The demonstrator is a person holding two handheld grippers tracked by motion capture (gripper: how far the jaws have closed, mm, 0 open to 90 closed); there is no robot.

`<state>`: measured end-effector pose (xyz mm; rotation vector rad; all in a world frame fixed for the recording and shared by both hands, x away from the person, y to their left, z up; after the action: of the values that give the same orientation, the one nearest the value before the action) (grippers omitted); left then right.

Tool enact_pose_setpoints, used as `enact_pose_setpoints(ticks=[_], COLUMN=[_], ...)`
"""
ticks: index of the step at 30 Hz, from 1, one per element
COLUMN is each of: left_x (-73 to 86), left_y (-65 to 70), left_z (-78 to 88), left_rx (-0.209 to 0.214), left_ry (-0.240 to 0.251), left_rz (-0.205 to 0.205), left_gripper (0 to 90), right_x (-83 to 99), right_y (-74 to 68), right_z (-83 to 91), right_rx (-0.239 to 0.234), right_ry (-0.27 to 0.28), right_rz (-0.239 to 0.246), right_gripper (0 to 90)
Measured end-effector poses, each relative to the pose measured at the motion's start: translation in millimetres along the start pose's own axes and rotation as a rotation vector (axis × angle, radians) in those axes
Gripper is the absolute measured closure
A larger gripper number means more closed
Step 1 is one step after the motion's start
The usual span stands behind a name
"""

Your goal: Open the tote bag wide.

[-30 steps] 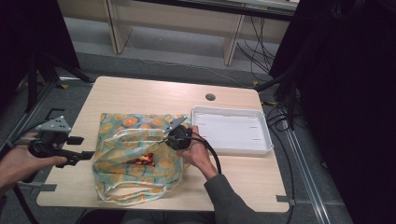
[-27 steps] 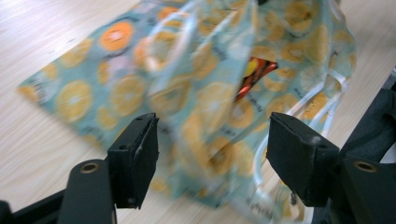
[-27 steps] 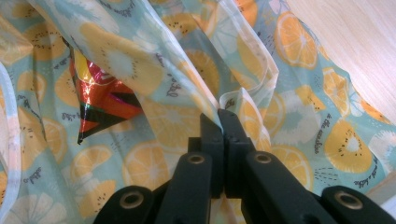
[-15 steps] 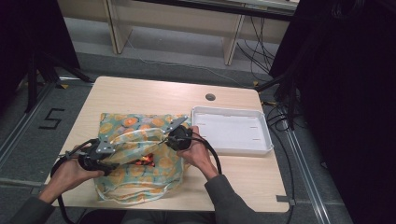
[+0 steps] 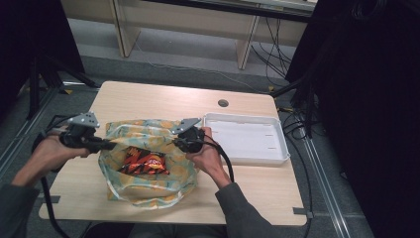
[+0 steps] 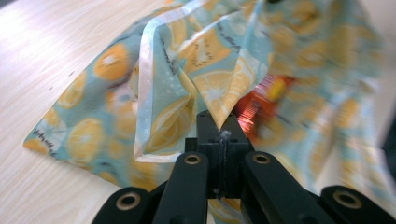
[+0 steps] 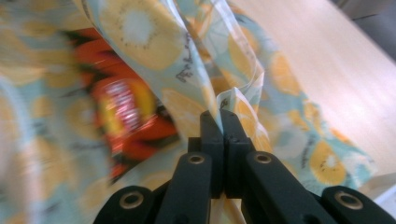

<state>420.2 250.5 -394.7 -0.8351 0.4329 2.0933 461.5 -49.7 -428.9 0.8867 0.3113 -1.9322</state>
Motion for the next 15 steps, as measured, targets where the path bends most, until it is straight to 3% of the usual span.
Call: enact_pose_setpoints(ticks=[1, 2, 3, 4, 7, 11, 13, 15], left_x=[1.6, 3.8, 6.9, 14.2, 22.3, 34.7, 38.0, 39.3], left_y=[-8.3, -15.7, -21.8, -32.2, -40.0, -45.9, -45.0, -43.7], left_z=[-9.8, -18.9, -28.5, -44.4, -58.1, -69.7, -70.2, -69.1], left_rx=[-0.014, -0.041, -0.061, -0.076, -0.094, -0.102, -0.094, -0.096], left_ry=[0.002, -0.031, -0.051, -0.072, -0.101, -0.115, -0.118, -0.110], left_rz=[0.028, 0.035, 0.046, 0.082, 0.086, 0.119, 0.125, 0.133], left_gripper=[89.2, 89.2, 89.2, 89.2, 89.2, 89.4, 89.4, 89.4], right_x=[0.0, -0.1, 0.5, 2.1, 3.1, 2.1, 2.4, 0.9], right_y=[0.0, 2.9, 4.6, 9.8, 13.9, 14.5, 12.2, 10.2], right_z=[0.0, -7.4, -15.9, -31.8, -47.2, -67.1, -70.4, -63.2], right_rx=[0.000, 0.015, 0.028, 0.038, 0.040, 0.008, 0.010, 0.003], right_ry=[0.000, -0.015, -0.028, -0.059, -0.090, -0.150, -0.154, -0.139], right_rz=[0.000, 0.001, -0.007, -0.008, -0.001, -0.010, -0.015, -0.022], right_gripper=[90.0, 90.0, 90.0, 90.0, 90.0, 87.6, 81.6, 77.7])
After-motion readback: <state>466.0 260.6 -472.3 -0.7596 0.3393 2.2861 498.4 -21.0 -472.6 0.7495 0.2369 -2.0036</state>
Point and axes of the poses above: each handheld gripper's, and its own axes: z roughly backward along the jaws, x roughly out of its underside, y roughly to its right, the point moved 2 cm from there along -z, roughly forward along the jaws, and after that the axes turned 3 degrees about -z, right-handed, at the moved point
